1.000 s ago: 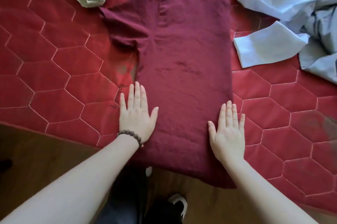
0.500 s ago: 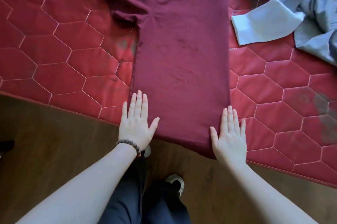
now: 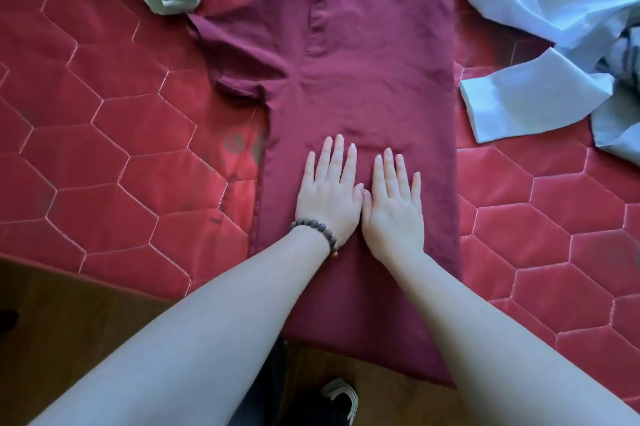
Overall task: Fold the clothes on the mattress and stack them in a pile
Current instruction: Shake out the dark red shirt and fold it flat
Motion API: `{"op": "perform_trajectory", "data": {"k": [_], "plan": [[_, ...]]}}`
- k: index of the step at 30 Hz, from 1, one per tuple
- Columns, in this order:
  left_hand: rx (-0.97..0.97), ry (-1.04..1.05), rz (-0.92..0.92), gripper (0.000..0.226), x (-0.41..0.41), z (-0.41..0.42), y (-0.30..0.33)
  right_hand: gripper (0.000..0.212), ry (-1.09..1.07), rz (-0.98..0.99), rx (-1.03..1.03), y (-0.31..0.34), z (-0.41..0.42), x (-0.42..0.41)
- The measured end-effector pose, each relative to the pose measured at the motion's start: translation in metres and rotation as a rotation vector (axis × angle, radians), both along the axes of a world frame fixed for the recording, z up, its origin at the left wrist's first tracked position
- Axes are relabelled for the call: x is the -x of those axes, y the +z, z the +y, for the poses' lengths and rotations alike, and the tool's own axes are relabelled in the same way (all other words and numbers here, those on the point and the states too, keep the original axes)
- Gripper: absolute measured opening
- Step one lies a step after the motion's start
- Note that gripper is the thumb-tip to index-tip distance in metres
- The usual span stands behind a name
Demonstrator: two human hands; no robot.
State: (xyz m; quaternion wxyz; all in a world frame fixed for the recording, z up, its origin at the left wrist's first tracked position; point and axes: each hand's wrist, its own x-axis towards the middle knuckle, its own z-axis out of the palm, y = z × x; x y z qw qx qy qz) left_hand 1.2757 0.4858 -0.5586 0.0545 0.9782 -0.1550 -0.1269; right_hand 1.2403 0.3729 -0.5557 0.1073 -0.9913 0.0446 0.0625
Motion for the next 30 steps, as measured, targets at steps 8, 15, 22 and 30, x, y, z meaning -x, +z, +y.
{"op": "perform_trajectory", "data": {"k": [8,15,22,30], "plan": [[0.013,0.07,-0.039,0.08,-0.105,0.015,-0.009,0.066,0.018,0.079,0.132,-0.006,-0.014,-0.106],[0.069,0.061,-0.01,0.084,-0.128,0.025,-0.014,0.065,0.025,0.107,0.154,-0.007,-0.014,-0.185],[0.088,0.06,-0.026,0.085,-0.129,0.024,-0.018,0.053,0.224,-0.107,-0.145,0.016,0.025,-0.257],[0.101,0.07,-0.058,0.088,-0.129,0.024,-0.022,0.063,0.835,0.233,0.036,0.037,0.141,-0.39]]}}
